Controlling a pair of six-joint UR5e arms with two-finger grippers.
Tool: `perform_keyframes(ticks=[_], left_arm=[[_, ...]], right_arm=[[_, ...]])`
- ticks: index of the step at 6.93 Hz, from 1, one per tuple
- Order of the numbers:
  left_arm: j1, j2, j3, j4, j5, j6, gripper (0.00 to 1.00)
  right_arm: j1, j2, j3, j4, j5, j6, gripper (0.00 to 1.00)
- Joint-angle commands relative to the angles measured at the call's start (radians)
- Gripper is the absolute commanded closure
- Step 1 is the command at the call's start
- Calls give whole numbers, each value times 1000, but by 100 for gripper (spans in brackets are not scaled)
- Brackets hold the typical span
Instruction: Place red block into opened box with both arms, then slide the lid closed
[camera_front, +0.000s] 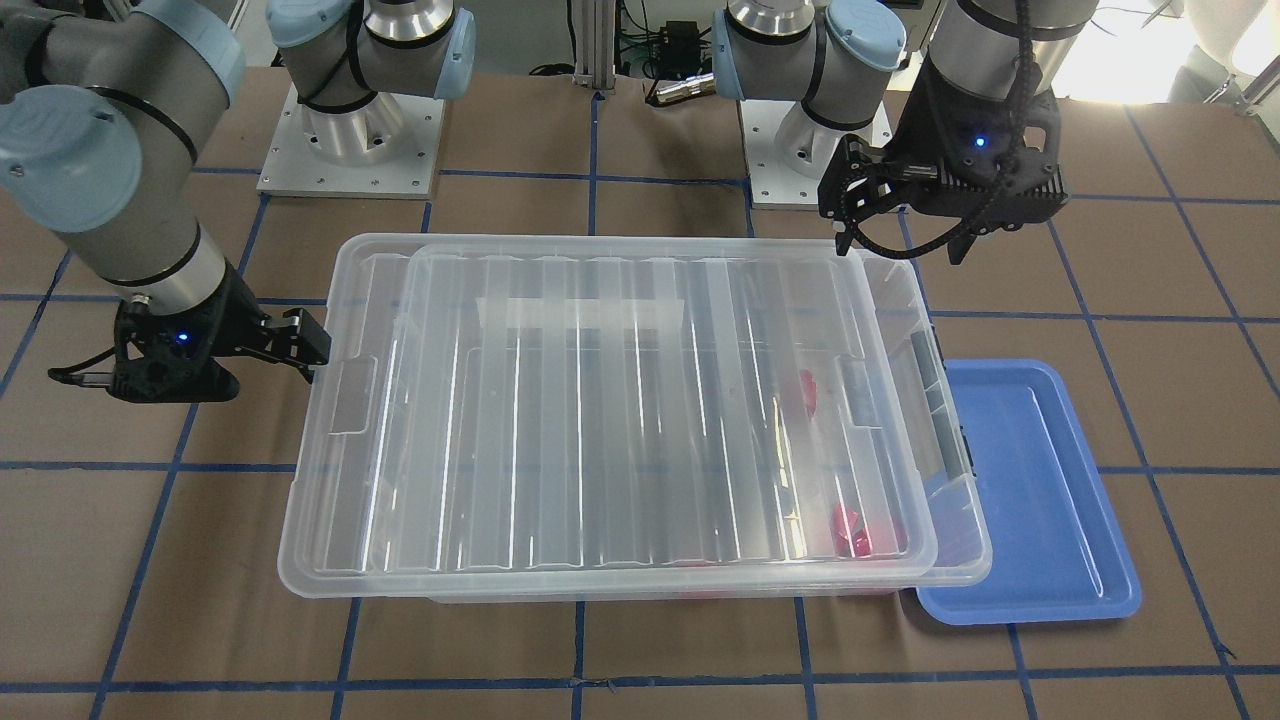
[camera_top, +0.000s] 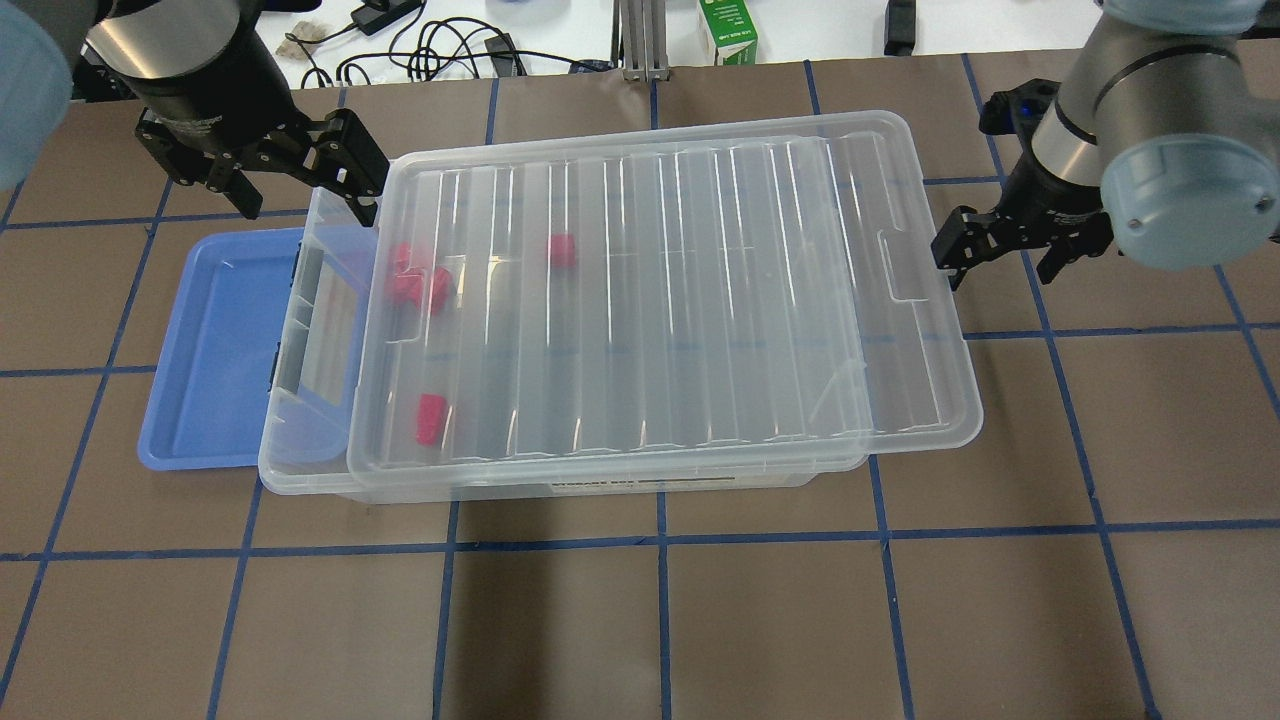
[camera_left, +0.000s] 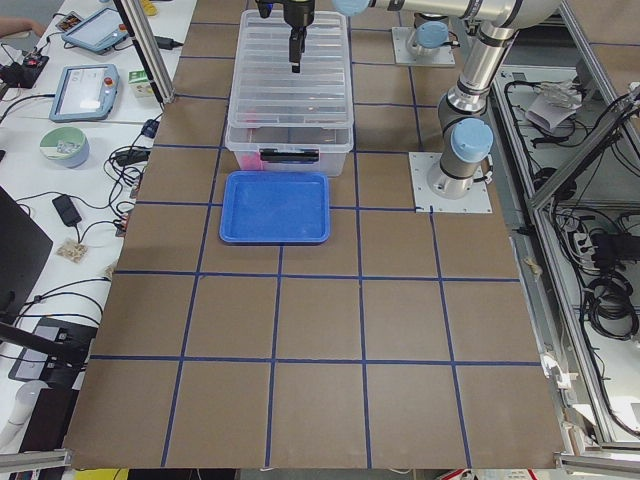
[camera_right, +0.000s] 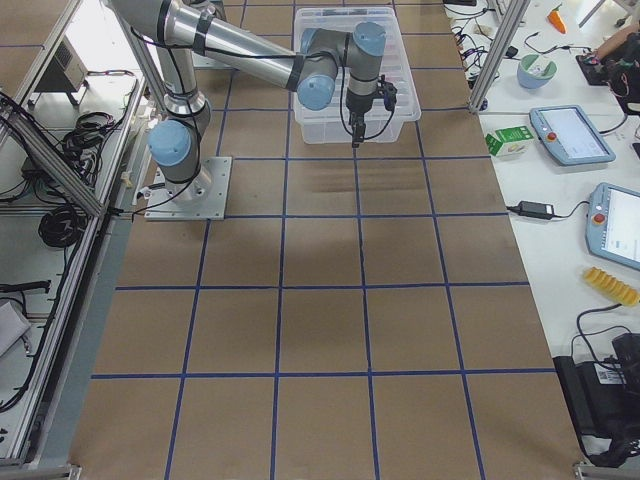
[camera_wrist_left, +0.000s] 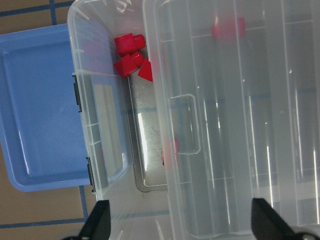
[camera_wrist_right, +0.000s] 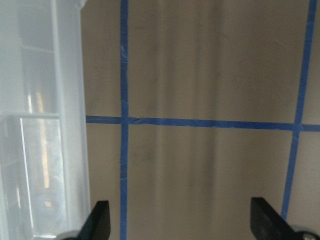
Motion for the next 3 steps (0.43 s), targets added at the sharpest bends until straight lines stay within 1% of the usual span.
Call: perform_keyframes(ticks=[1,2,3], left_arm=[[-3,-1,0,0,0,0,0],[-3,-1,0,0,0,0,0],[-3,0,0,0,0,0,0]], right_arm=[[47,33,-8,-38,3,21,0],[47,33,-31,-37,1,23,0],[47,21,-88,-15,-6,24,0]])
